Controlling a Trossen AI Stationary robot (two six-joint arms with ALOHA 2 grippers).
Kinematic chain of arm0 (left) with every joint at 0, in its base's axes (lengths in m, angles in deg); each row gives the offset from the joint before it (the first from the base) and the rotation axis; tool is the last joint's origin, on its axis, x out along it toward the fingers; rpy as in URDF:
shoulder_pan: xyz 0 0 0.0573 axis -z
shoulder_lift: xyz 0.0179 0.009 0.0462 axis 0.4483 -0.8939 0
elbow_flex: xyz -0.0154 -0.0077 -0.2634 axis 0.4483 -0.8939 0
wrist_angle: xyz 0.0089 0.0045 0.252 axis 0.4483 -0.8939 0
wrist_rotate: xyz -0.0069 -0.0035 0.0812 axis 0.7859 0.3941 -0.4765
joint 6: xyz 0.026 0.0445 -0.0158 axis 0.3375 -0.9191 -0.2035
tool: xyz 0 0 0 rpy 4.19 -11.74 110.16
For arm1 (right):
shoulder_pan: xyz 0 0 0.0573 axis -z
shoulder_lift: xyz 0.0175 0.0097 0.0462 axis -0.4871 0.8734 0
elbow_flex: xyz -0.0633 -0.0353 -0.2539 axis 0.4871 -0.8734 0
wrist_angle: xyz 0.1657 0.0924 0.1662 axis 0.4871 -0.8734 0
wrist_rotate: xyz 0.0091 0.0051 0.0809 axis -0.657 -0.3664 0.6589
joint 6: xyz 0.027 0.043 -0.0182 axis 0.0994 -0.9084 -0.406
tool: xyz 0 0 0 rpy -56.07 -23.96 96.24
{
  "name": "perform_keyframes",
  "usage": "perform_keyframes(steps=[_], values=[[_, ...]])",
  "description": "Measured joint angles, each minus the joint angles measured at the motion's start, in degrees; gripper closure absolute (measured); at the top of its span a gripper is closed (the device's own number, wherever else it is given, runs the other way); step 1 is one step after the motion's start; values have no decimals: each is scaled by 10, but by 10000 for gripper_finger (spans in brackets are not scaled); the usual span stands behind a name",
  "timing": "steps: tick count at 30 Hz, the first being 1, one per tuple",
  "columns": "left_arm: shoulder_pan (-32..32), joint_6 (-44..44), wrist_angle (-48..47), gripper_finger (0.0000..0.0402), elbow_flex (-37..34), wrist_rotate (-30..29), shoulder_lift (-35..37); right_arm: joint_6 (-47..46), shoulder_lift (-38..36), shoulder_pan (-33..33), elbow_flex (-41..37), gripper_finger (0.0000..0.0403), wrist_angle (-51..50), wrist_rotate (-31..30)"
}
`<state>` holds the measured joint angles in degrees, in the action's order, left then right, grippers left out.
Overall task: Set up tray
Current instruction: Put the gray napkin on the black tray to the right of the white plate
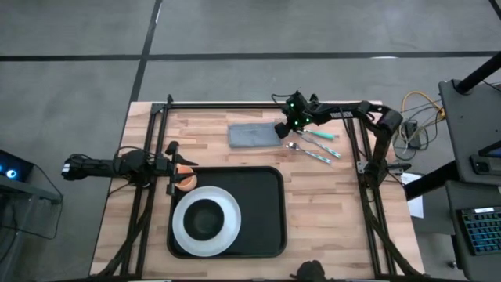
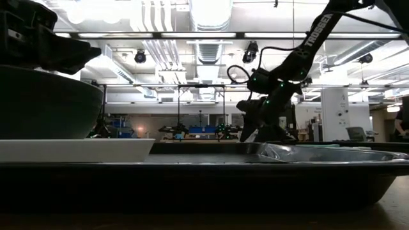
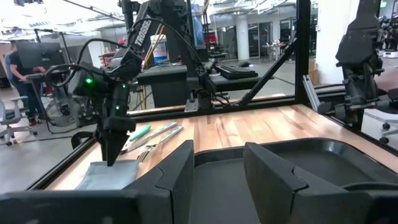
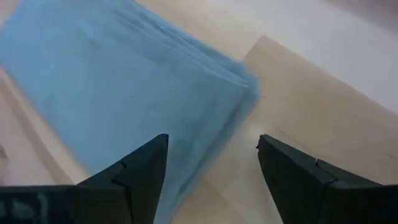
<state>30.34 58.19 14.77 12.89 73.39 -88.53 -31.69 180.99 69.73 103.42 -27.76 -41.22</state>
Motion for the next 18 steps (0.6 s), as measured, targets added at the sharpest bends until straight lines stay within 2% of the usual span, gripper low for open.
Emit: perform_keyframes(steps=[8,18], values=[[0,0,0,280,0,0,0,-9,0,-6,2,174,5,9],[0,0,0,280,0,0,0,-5,23,-6,6,245,-4,34]])
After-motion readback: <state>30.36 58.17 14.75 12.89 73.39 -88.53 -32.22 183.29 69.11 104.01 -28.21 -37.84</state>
